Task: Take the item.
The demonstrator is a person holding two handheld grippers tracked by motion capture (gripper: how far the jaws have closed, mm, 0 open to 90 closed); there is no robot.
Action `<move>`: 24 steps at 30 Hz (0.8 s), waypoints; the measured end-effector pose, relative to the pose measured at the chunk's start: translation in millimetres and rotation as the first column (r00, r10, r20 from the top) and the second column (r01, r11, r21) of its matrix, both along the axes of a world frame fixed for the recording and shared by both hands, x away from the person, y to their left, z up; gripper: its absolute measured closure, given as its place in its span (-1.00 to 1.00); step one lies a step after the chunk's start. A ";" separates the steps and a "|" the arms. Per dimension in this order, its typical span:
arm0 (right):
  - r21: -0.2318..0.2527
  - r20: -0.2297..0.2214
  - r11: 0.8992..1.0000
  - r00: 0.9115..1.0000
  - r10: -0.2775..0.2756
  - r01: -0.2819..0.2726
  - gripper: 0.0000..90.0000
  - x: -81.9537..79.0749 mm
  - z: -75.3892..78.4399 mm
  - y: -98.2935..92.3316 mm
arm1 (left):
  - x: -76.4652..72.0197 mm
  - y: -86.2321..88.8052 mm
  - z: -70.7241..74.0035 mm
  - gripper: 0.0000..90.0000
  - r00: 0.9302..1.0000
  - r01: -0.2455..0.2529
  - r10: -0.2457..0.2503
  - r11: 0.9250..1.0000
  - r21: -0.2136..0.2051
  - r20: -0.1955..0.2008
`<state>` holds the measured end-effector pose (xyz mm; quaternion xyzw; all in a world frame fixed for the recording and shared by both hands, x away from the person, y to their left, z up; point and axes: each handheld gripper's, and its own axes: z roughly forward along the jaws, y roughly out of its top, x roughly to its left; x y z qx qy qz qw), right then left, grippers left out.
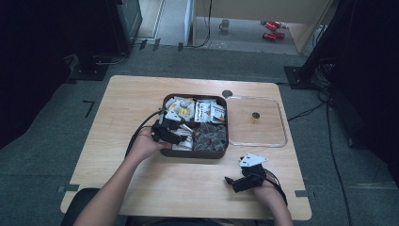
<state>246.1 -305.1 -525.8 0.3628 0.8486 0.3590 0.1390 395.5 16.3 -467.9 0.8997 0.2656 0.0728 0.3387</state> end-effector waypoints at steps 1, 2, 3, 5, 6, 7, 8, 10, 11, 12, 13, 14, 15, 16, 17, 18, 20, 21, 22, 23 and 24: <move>0.000 0.000 1.000 1.000 0.000 0.000 -1.00 0.0 0.0 0.0 | -0.1 -0.4 0.2 -0.12 1.000 -0.002 0.002 1.000 0.004 0.010; -0.001 0.000 1.000 1.000 0.001 -0.001 -1.00 0.0 0.0 -0.1 | -0.1 -0.4 0.2 -0.12 1.000 -0.002 0.002 1.000 0.004 0.010; 0.000 0.000 1.000 1.000 0.000 0.000 -1.00 0.0 0.0 0.0 | -0.5 -0.3 1.4 -0.12 1.000 -0.002 0.002 1.000 0.001 0.023; 0.000 0.000 1.000 1.000 0.000 0.000 -1.00 0.0 0.0 0.0 | -0.3 0.4 3.5 -0.11 0.999 0.000 0.000 1.000 -0.015 0.035; 0.000 0.000 1.000 1.000 0.000 0.000 -1.00 0.0 0.0 0.0 | 0.3 0.8 4.5 -0.09 0.999 -0.002 0.003 1.000 -0.024 0.040; 0.000 0.000 1.000 1.000 -0.001 0.001 -1.00 -0.1 0.0 0.0 | 1.6 0.8 5.5 -0.07 0.999 -0.004 0.005 1.000 -0.031 0.045; 0.000 0.000 1.000 1.000 0.000 0.000 -1.00 0.0 0.0 0.0 | 2.8 1.0 5.8 -0.06 0.999 -0.008 0.010 0.999 -0.045 0.053; 0.000 0.000 1.000 1.000 0.000 0.000 -1.00 0.0 0.0 0.0 | 5.4 1.2 5.4 0.00 0.998 -0.017 0.021 0.998 -0.067 0.053; -0.001 0.000 1.000 1.000 0.000 0.000 -1.00 0.0 0.0 -0.1 | 6.3 1.1 4.7 0.03 0.999 -0.022 0.025 0.997 -0.069 0.044; -0.001 0.000 1.000 1.000 0.000 0.000 -1.00 0.0 0.0 0.0 | 7.2 0.9 4.3 0.05 0.999 -0.022 0.025 0.998 -0.063 0.042; 0.000 0.000 1.000 1.000 0.000 0.000 -1.00 0.0 0.0 0.0 | 8.2 0.5 4.7 0.09 0.999 -0.019 0.021 0.998 -0.055 0.043; 0.000 0.000 1.000 1.000 -0.002 0.002 -1.00 -0.3 0.0 0.1 | 8.7 -0.2 4.8 0.11 0.999 -0.019 0.021 0.998 -0.059 0.047; 0.000 0.000 1.000 1.000 -0.002 0.002 -1.00 -0.3 0.0 0.1 | 9.6 -0.5 5.3 0.15 0.999 -0.011 0.014 0.998 -0.059 0.049; 0.000 0.000 1.000 1.000 -0.002 0.002 -1.00 -0.3 0.0 0.2 | 10.4 -1.3 5.6 0.17 0.999 -0.010 0.013 0.998 -0.061 0.052; 0.000 0.000 1.000 1.000 -0.003 0.003 -1.00 -0.4 0.0 0.2 | 11.1 -1.9 5.9 0.18 0.999 -0.005 0.009 0.998 -0.063 0.054; 0.000 0.000 1.000 1.000 -0.004 0.004 -1.00 -0.5 0.0 0.2 | 11.8 -2.4 6.0 0.19 0.999 -0.002 0.005 0.998 -0.065 0.052; 0.001 0.001 1.000 1.000 -0.006 0.006 -1.00 -0.9 -0.1 0.4 | 13.3 -3.4 6.2 0.22 0.999 0.004 -0.001 0.998 -0.070 0.047; 0.000 0.001 1.000 1.000 -0.006 0.006 -1.00 -1.1 -0.1 0.4 | 14.0 -4.2 6.6 0.23 0.999 0.007 -0.004 0.998 -0.069 0.044; 0.000 0.001 1.000 1.000 -0.007 0.007 -1.00 -1.3 -0.1 0.5 | 14.0 -4.2 6.6 0.22 0.999 0.007 -0.004 0.998 -0.069 0.044; 0.000 0.002 1.000 1.000 -0.006 0.006 -1.00 -1.4 -0.1 0.4 | 15.4 -7.0 7.3 0.22 0.999 0.014 -0.011 0.997 -0.073 0.037; 0.000 0.002 1.000 1.000 -0.006 0.006 -1.00 -1.6 -0.1 0.4 | 15.6 -7.9 7.1 0.22 0.999 0.017 -0.013 0.997 -0.078 0.041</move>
